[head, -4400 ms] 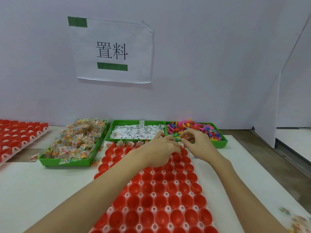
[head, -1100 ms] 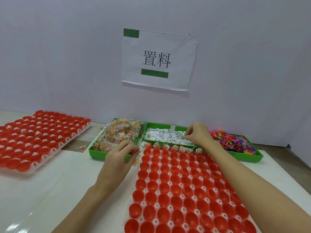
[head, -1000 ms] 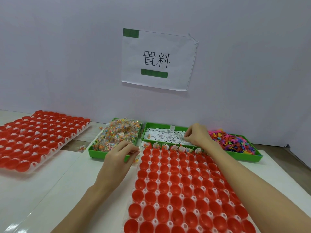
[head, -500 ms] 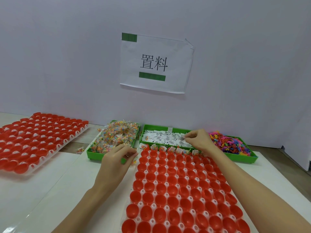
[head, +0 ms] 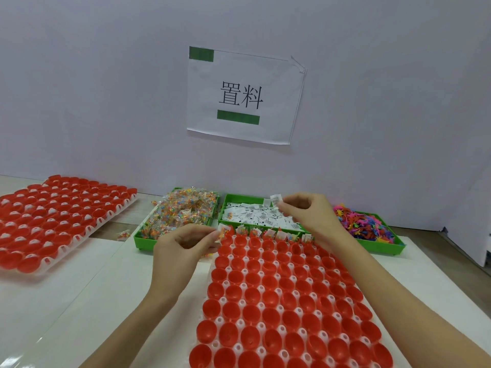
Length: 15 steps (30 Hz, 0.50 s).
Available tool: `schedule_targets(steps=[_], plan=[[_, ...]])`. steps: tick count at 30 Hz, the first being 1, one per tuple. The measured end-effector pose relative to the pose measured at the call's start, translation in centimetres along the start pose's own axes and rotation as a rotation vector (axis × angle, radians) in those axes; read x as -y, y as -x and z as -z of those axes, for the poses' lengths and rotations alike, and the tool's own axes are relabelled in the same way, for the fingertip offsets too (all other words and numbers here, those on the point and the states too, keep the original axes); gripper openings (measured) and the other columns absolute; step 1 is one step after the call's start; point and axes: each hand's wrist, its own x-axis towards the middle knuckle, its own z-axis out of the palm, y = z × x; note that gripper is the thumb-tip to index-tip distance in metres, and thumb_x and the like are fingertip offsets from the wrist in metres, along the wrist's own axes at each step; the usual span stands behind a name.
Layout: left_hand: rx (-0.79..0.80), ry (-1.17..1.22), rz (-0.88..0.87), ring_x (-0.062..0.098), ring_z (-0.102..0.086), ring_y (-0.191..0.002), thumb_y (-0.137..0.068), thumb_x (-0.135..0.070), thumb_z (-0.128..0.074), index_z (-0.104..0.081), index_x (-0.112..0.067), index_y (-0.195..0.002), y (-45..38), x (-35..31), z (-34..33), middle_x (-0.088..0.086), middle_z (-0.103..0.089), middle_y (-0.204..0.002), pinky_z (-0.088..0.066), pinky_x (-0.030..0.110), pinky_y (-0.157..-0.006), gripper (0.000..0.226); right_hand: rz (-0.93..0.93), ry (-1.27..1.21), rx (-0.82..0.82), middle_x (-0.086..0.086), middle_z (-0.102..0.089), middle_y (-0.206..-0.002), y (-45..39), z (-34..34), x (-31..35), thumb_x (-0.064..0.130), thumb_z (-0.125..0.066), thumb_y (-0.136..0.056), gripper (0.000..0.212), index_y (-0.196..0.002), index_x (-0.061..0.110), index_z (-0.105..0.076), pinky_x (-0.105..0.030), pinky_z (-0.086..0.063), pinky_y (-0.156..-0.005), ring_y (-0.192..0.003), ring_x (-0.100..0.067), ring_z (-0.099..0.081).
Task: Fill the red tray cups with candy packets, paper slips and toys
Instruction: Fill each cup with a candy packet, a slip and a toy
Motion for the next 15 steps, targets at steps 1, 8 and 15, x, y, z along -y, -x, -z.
schedule_targets(steps=[1,8,15], plan=[[0.010,0.058,0.048,0.022,-0.078,-0.078,-0.078,-0.022,-0.083,-0.083,-0.020,-0.088,0.2,-0.5,-0.2,0.005,-0.080,-0.082,-0.063,0.024,-0.072,0.010,0.005,-0.046,0.042,0.005,-0.078,-0.085,1.5,-0.4,0.7,0.033,-0.079,-0.086,0.016,-0.096,0.020,-0.077,-0.014,-0.053,-0.064,-0.076,-0.005,-0.071],[0.139,0.242,0.221,0.030,-0.077,-0.091,-0.082,-0.017,-0.083,-0.078,-0.008,-0.090,1.7,-2.4,-1.7,0.015,-0.077,-0.094,-0.062,0.026,-0.075,0.013,-0.160,-0.258,0.191,0.002,-0.078,-0.090,9.1,-4.3,1.9,0.028,-0.083,-0.083,0.010,-0.091,0.024,-0.081,-0.019,-0.055,-0.073,-0.080,-0.007,-0.070],[0.197,0.208,0.204,0.021,-0.075,-0.091,-0.079,-0.026,-0.083,-0.078,-0.017,-0.089,2.3,-3.3,-1.9,0.009,-0.078,-0.095,-0.058,0.019,-0.075,0.014,-0.189,-0.389,0.158,-0.004,-0.077,-0.084,9.3,-5.0,2.5,0.022,-0.085,-0.082,0.016,-0.094,0.013,-0.079,-0.020,-0.055,-0.068,-0.076,-0.012,-0.069]])
